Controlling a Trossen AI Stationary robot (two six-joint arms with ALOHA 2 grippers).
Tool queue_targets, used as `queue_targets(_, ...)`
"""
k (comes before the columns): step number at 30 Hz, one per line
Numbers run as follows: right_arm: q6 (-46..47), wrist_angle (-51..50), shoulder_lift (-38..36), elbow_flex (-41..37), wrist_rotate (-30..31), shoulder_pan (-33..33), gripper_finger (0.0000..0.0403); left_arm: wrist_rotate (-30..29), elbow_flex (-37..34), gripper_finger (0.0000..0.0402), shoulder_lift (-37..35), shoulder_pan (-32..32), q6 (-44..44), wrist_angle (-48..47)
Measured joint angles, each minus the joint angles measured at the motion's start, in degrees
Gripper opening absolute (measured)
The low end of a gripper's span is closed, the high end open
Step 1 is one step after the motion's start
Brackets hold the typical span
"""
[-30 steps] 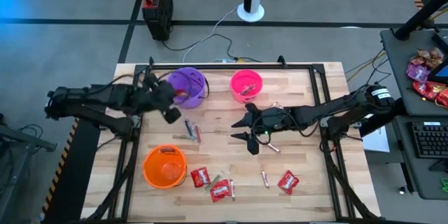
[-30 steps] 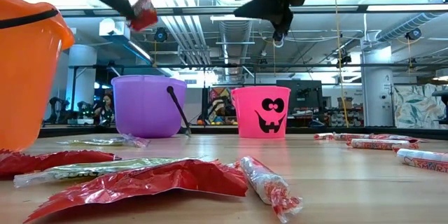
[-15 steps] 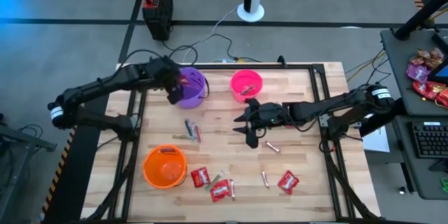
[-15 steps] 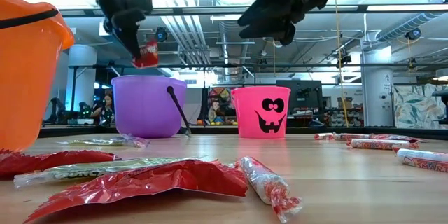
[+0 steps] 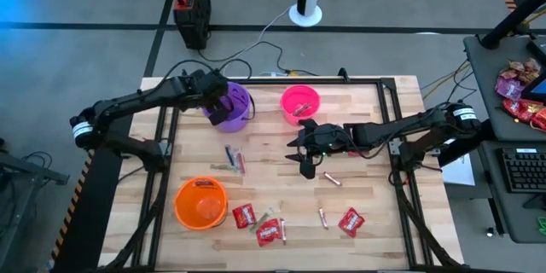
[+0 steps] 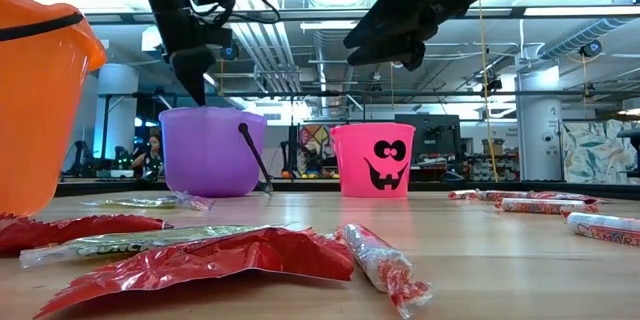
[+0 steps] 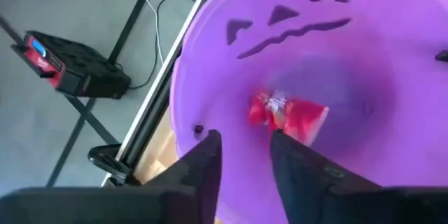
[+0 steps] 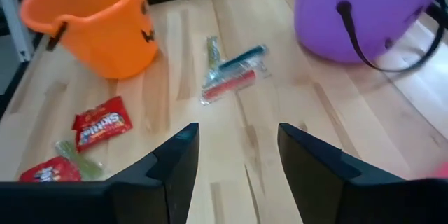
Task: Sort candy by brand, put in halloween buckets
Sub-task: Put the white candy into the orange bucket
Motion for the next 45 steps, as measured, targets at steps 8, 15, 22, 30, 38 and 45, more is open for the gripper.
queue_targets(8, 8.6, -17.0, -0.8, 2.5, 0.1, -3.6, 0.0189, 6.1, 0.0, 0.0147, -3.6, -1.8, -2.6, 1.8)
queue_targets(15, 15.9, -45.3, -0.8, 10.9, 0.1, -3.2, 0.0189, 9.5, -1.8, 0.0136, -12.1, -10.1, -4.7, 8.8)
queue_targets(22, 27.2, -60.6, -0.8, 9.5, 2.8, -3.7, 0.0189, 9.5, -6.7, 0.013, -20.8, -22.5, -4.9, 18.6)
queue_targets(30, 23.3, -53.1, -0.7, -2.0, 6.3, -7.2, 0.0187, 9.5, -14.6, 0.0129, -27.8, -31.4, -2.9, 29.1)
queue_targets(38, 14.4, -37.2, -0.5, -8.8, 7.6, -14.6, 0.0164, 9.5, -19.4, 0.0129, -31.0, -32.1, -2.8, 35.2)
queue_targets(45, 13.5, -35.8, -0.4, -10.9, 6.5, -15.2, 0.0142, 9.5, -19.9, 0.0129, -30.9, -32.1, -2.6, 35.9)
